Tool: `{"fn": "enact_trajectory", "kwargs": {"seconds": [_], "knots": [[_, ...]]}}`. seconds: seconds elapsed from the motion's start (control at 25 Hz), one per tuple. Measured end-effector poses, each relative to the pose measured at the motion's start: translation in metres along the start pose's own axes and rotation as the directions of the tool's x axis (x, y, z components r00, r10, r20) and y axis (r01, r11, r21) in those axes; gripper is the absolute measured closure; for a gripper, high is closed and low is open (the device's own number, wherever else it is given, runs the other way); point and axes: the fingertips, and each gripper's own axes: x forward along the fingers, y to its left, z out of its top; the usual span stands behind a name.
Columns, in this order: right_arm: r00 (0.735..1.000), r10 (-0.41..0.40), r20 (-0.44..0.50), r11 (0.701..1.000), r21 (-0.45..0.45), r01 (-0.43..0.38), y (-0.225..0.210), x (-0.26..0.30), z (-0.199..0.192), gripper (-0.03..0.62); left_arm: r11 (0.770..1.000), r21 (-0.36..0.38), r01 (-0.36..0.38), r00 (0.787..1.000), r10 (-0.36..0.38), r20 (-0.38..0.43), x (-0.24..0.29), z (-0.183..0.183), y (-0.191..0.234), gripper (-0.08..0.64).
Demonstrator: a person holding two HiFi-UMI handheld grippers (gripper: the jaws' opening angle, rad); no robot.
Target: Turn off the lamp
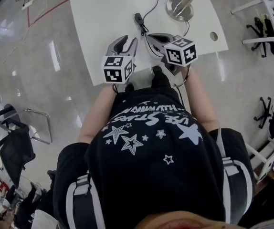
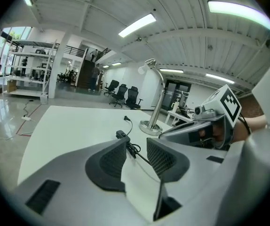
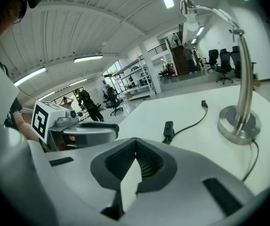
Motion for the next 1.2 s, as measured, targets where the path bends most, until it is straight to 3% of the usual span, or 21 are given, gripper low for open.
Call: {"fn": "enact_trajectory", "kwargs": {"seconds": [0.16,0.48,0.68,0.96,1.2], "knots": [[0.997,-0.061,0.038,0.995,0.086,0.058,0.011,-0.016,-0.026,0.586,0.994,0.039,0.103,0.995,-0.103,-0.010,-0.009,-0.007,-0.018,0.413],[0.987,-0.160,0.028,0.968,0.202,0.151,0.030,-0.050,-0.071,0.586,0.971,0.025,0.236,0.971,-0.235,-0.032,-0.028,-0.018,-0.042,0.414],[0.980,-0.183,0.081,0.961,0.224,0.161,0.030,-0.075,-0.070,0.586,0.969,0.027,0.246,0.969,-0.245,-0.037,-0.033,-0.019,-0.056,0.414],[0.980,-0.146,0.133,0.967,0.228,0.113,0.047,-0.092,-0.079,0.586,0.976,0.068,0.206,0.978,-0.202,-0.058,-0.055,-0.022,-0.076,0.417],[0.975,-0.140,0.171,0.970,0.220,0.100,0.081,-0.129,-0.106,0.586,0.982,0.075,0.173,0.984,-0.171,-0.041,-0.094,-0.037,-0.109,0.492]]}}
